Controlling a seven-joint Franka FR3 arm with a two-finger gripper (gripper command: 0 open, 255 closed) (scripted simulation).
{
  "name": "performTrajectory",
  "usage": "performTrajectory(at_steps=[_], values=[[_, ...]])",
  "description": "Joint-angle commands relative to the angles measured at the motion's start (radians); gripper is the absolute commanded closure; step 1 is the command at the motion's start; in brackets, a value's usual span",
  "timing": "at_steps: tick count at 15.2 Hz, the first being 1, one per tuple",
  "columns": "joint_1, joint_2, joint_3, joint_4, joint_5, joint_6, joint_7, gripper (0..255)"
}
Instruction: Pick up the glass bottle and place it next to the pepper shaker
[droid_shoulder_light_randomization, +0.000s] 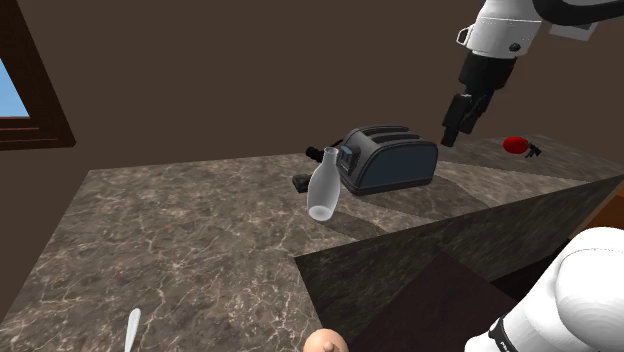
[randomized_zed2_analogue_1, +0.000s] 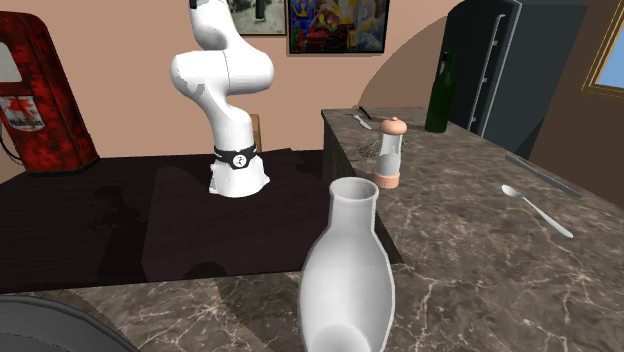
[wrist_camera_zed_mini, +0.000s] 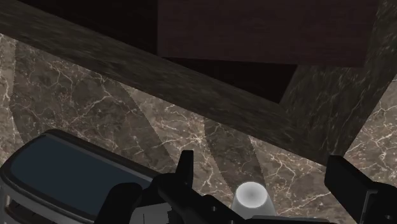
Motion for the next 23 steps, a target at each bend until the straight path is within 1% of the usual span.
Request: performTrajectory(at_steps=[1, 6, 12, 18, 23], values=[[0.000, 0.000, 0.000, 0.000, 0.000, 0.000, 0.000, 0], [0.001, 0.174, 0.006, 0.039, 0.022, 0.126, 0.035, 0], [0.002, 0.396, 0.012, 0.129, 0.045, 0.248, 0.069, 0], [0.003, 0.625, 0.016, 0.267, 0.065, 0.331, 0.096, 0], [0.006, 0.820, 0.018, 0.419, 0.081, 0.369, 0.114, 0]])
